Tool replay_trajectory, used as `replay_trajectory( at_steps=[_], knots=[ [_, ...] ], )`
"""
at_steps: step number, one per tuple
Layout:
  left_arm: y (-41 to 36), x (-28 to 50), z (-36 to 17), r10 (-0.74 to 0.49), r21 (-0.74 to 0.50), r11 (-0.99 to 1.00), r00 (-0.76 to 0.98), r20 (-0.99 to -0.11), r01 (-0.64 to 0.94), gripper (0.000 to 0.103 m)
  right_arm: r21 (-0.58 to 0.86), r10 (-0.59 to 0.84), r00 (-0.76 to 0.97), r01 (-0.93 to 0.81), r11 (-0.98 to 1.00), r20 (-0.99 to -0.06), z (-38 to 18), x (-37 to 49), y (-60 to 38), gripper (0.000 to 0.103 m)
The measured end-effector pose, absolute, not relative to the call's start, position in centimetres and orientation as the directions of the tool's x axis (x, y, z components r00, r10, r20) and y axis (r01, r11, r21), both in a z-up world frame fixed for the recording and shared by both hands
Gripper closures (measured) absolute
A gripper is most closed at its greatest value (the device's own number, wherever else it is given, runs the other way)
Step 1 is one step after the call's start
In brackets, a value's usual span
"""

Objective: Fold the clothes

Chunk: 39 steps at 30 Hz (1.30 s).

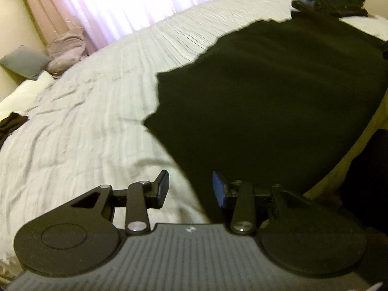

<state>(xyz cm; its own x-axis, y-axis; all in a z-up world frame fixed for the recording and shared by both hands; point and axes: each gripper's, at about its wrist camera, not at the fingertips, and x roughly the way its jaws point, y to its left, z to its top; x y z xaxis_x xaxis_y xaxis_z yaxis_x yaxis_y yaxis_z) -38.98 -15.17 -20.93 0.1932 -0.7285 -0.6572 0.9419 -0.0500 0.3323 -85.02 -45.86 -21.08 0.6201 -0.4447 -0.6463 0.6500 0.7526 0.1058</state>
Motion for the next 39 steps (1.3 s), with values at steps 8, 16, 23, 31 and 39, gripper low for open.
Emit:
replay_trajectory(
  at_steps=[8,16,23,31,39],
  knots=[
    [-9.7,-42.7,-20.3,-0.813,0.470,-0.257,0.074,-0.577,0.845,0.059,-0.125,-0.481,0.640,0.519,0.846,-0.598,-20.1,-84.7,-40.9,0.024],
    [-11.3,-44.0,-25.0,-0.770,0.546,-0.305,0.136,-0.623,0.780,0.057,-0.104,-0.504,0.541,0.605,0.789,-0.674,-22.6,-85.9,-43.2,0.024],
    [-7.3,-46.6,-27.2,-0.863,0.780,-0.331,0.164,-0.478,0.531,0.027,-0.181,-0.537,0.590,0.555,0.812,-0.603,-20.3,-85.3,-40.0,0.024],
    [-10.3,-47.9,-31.1,-0.864,0.875,-0.297,0.284,-0.417,0.382,0.059,-0.349,-0.530,0.574,0.402,0.847,-0.624,-23.2,-80.8,-37.4,0.024],
    [-9.7,-46.1,-28.2,-0.867,0.850,-0.302,0.246,-0.433,0.431,0.076,-0.710,-0.699,0.436,0.172,0.683,-0.567,-26.8,-82.3,-36.8,0.024]
  ],
)
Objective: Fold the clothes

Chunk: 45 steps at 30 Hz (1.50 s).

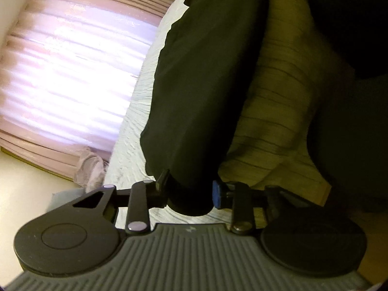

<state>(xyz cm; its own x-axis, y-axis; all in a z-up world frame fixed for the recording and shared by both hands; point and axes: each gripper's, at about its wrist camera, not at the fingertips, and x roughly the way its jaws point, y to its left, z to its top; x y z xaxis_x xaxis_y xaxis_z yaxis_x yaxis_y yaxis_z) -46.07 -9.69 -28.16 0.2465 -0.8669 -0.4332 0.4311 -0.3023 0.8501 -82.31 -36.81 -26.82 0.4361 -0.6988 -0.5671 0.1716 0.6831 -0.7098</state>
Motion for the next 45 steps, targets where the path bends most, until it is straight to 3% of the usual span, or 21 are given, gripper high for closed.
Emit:
replay_trajectory(
  at_steps=[5,6,7,14,15,16,17,18,19,23,27,29,32,37,38,39,40,41,45],
  knots=[
    [-9.2,-45.7,-27.7,-0.865,0.841,-0.320,0.228,-0.448,0.437,0.077,-0.797,-0.730,0.434,0.045,0.603,-0.528,-29.2,-82.3,-37.3,0.026],
    [-9.1,-45.5,-27.5,-0.867,0.840,-0.318,0.222,-0.445,0.440,0.077,-0.792,-0.731,0.414,0.036,0.609,-0.543,-29.5,-82.4,-37.9,0.048],
    [-9.2,-45.3,-27.4,-0.869,0.833,-0.314,0.217,-0.445,0.455,0.077,-0.781,-0.729,0.400,0.050,0.622,-0.555,-29.4,-82.7,-38.4,0.062],
    [-8.8,-45.7,-27.3,-0.865,0.814,-0.308,0.212,-0.455,0.493,0.073,-0.765,-0.787,0.315,0.222,0.605,-0.531,-27.7,-84.9,-39.1,0.062],
    [-8.5,-45.6,-27.0,-0.866,0.806,-0.306,0.203,-0.456,0.506,0.072,-0.770,-0.796,0.331,0.241,0.590,-0.506,-27.2,-85.2,-38.3,0.062],
    [-8.0,-45.5,-26.7,-0.870,0.798,-0.305,0.188,-0.456,0.520,0.071,-0.777,-0.806,0.354,0.262,0.573,-0.475,-26.8,-85.4,-37.3,0.053],
    [-7.5,-45.2,-26.5,-0.871,0.792,-0.305,0.181,-0.456,0.529,0.071,-0.769,-0.804,0.387,0.288,0.570,-0.451,-26.2,-85.4,-36.3,0.044],
    [-7.1,-44.9,-26.4,-0.870,0.789,-0.305,0.182,-0.459,0.534,0.071,-0.759,-0.801,0.419,0.315,0.570,-0.428,-25.7,-85.3,-35.3,0.023],
    [-6.8,-44.7,-26.3,-0.868,0.786,-0.305,0.183,-0.462,0.538,0.070,-0.738,-0.782,0.474,0.336,0.586,-0.405,-25.1,-85.2,-34.1,0.016],
    [-5.2,-43.5,-25.8,-0.863,0.780,-0.291,0.200,-0.464,0.554,0.070,-0.684,-0.655,0.659,0.284,0.672,-0.370,-23.7,-81.9,-29.4,0.016],
    [-3.9,-42.1,-25.6,-0.860,0.775,-0.239,0.244,-0.449,0.585,0.068,-0.619,-0.468,0.763,0.115,0.777,-0.446,-24.2,-76.0,-26.1,0.016],
    [-3.5,-41.4,-25.6,-0.857,0.775,-0.221,0.261,-0.443,0.592,0.061,-0.608,-0.396,0.786,0.032,0.793,-0.475,-25.0,-72.8,-24.7,0.016],
    [-3.1,-40.6,-25.8,-0.856,0.776,-0.199,0.279,-0.435,0.598,0.054,-0.622,-0.335,0.799,-0.062,0.780,-0.500,-26.8,-68.1,-23.0,0.016],
    [-3.4,-39.5,-25.9,-0.853,0.745,-0.182,0.274,-0.445,0.641,0.054,-0.675,-0.313,0.796,-0.156,0.721,-0.518,-30.0,-60.8,-21.4,0.017],
    [-3.5,-39.4,-26.0,-0.853,0.738,-0.181,0.271,-0.447,0.650,0.054,-0.690,-0.322,0.790,-0.170,0.703,-0.522,-30.7,-59.5,-21.5,0.018],
    [-3.8,-39.3,-26.1,-0.852,0.732,-0.181,0.266,-0.450,0.657,0.054,-0.704,-0.334,0.779,-0.184,0.686,-0.530,-31.2,-58.5,-21.5,0.032],
    [-4.0,-39.3,-26.3,-0.852,0.725,-0.182,0.262,-0.453,0.664,0.054,-0.717,-0.350,0.769,-0.194,0.670,-0.535,-31.8,-57.7,-21.5,0.055],
    [-4.3,-39.3,-26.4,-0.851,0.719,-0.183,0.258,-0.457,0.670,0.054,-0.721,-0.360,0.762,-0.195,0.665,-0.538,-32.2,-57.0,-21.7,0.063],
    [-5.6,-39.5,-26.5,-0.850,0.684,-0.172,0.244,-0.467,0.709,0.053,-0.648,-0.318,0.765,-0.166,0.743,-0.560,-31.0,-56.2,-23.3,0.078]
  ],
)
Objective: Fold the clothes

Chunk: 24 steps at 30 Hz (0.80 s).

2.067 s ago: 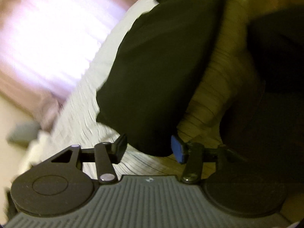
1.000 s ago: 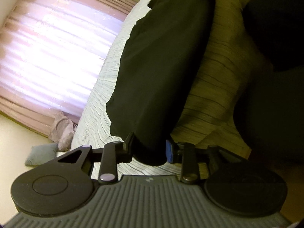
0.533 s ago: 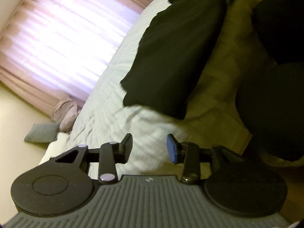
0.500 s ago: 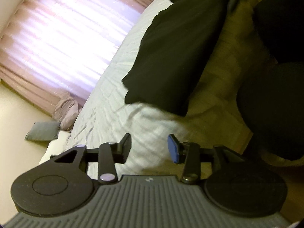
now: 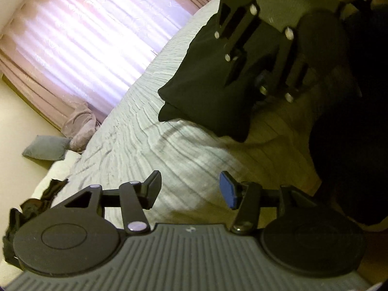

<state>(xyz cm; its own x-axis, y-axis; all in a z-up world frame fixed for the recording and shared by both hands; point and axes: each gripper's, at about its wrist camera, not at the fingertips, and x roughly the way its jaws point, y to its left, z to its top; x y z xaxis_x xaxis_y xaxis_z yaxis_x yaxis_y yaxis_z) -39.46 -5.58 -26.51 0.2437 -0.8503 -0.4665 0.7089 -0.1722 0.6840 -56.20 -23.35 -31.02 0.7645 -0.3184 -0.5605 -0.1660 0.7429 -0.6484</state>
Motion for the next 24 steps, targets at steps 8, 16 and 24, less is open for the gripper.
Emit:
replay_trajectory(
  at_steps=[8,16,24],
  knots=[
    [-12.1,-41.3,-20.2,-0.911,0.616,-0.054,0.214,-0.352,0.786,0.059,-0.138,-0.176,0.903,0.132,0.982,-0.391,-20.6,-60.4,-31.5,0.083],
    [-18.0,-48.5,-13.5,-0.978,0.620,-0.092,0.047,-0.204,0.780,0.059,0.561,-0.561,0.828,0.474,0.679,-0.021,-17.2,-81.4,-44.9,0.084],
    [-23.4,-56.0,-18.7,-0.901,0.602,-0.358,-0.095,-0.423,0.713,0.057,0.794,-0.652,0.715,0.538,0.283,-0.252,-28.4,-90.1,-46.8,0.084]
  ],
)
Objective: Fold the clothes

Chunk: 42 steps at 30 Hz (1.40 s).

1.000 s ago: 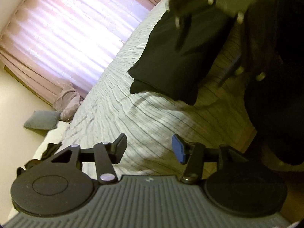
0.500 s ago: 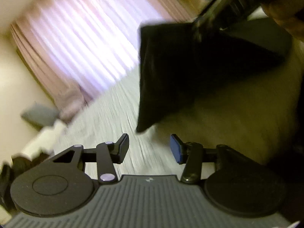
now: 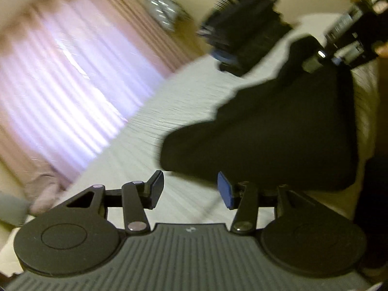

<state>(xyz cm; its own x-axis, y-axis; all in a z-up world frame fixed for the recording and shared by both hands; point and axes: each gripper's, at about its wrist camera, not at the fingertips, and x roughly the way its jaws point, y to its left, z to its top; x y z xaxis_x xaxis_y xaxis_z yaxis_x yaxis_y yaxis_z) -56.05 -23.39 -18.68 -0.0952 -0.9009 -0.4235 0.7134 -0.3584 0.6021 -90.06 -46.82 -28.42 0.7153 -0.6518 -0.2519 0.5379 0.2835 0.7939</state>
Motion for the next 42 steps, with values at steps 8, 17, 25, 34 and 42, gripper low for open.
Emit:
replay_trajectory(
  at_steps=[8,17,25,34,42],
  knots=[
    [-24.8,-58.6,-20.2,-0.873,0.585,-0.420,-0.133,-0.468,0.694,0.059,0.797,-0.636,0.733,0.523,0.302,-0.240,-28.3,-91.5,-47.1,0.084],
    [-24.2,-59.6,-20.4,-0.869,0.591,-0.447,-0.169,-0.465,0.672,0.059,0.841,-0.680,0.695,0.495,0.219,-0.232,-30.2,-95.8,-45.4,0.085],
    [-24.0,-59.9,-19.5,-0.862,0.576,-0.464,-0.192,-0.470,0.673,0.058,0.829,-0.714,0.676,0.497,0.257,-0.184,-28.0,-97.1,-46.1,0.085],
    [-24.3,-60.1,-19.6,-0.861,0.576,-0.466,-0.197,-0.468,0.671,0.058,0.847,-0.647,0.700,0.508,0.156,-0.300,-30.0,-99.3,-46.5,0.085],
    [-22.9,-60.4,-18.4,-0.850,0.500,-0.488,-0.258,-0.460,0.715,0.057,0.745,-0.695,0.651,0.618,0.250,-0.307,-27.0,-99.2,-43.6,0.085]
  ],
)
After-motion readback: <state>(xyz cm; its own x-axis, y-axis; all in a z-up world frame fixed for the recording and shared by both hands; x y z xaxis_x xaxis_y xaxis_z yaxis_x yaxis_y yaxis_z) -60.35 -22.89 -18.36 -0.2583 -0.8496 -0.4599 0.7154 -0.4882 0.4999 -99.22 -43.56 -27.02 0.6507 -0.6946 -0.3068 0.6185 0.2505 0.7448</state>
